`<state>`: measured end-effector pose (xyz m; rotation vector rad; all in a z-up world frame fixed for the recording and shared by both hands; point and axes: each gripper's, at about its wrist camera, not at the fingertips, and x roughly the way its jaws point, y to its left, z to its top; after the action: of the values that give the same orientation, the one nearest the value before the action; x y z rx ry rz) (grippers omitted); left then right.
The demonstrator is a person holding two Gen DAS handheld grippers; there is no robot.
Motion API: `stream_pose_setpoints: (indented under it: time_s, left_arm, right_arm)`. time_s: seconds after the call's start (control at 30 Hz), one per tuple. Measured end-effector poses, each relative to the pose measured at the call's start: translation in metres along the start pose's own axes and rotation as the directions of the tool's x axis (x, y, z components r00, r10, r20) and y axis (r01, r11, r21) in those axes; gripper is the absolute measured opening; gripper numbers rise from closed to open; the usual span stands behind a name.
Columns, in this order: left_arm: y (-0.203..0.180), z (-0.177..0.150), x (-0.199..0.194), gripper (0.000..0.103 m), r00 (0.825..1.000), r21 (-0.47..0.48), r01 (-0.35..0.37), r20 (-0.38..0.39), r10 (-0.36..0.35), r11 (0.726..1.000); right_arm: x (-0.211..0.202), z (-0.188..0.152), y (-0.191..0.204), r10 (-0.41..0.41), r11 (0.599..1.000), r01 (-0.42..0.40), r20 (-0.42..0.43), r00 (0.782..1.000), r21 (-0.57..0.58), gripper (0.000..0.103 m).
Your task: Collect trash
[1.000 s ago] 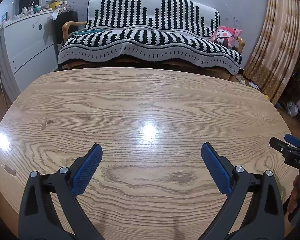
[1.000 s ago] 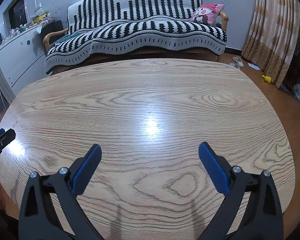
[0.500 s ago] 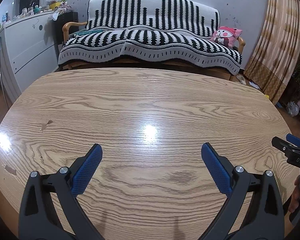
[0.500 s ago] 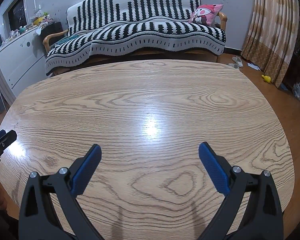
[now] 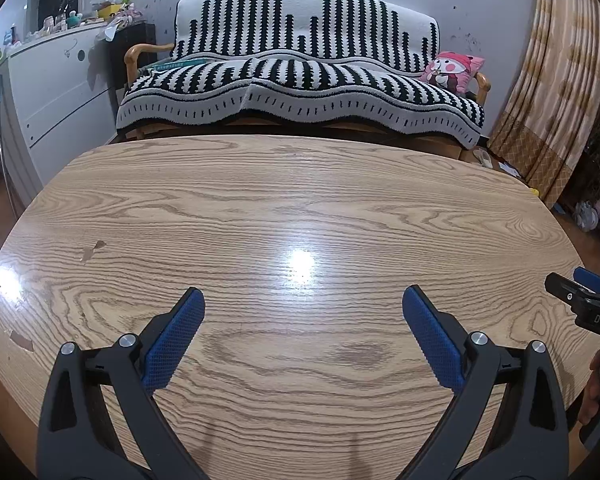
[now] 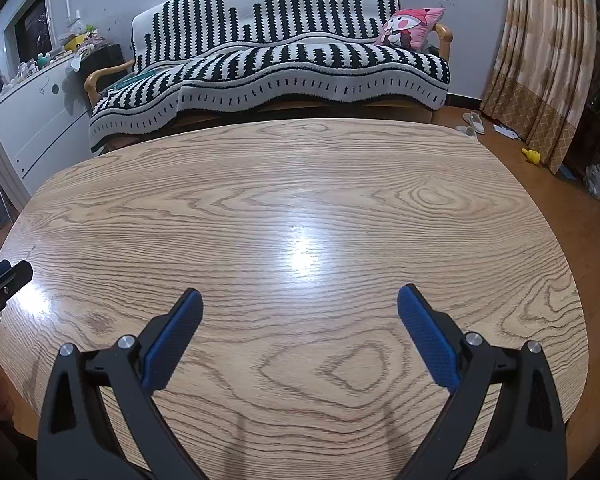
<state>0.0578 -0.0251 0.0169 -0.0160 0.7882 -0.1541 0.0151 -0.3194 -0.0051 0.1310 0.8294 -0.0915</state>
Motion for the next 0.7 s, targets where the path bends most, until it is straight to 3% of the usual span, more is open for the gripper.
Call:
stream_pose_setpoints:
  time_s: [0.7]
  left_arm:
    - [0.0057,-0.0034,-0.0014,0.096,1.000,0.017,-0.017,0.009,0.017,1.000]
  right_arm:
    - [-0.0006,-0.0002,-0.0011,0.000,1.000,0.000,0.001,1.000,0.000,0.095]
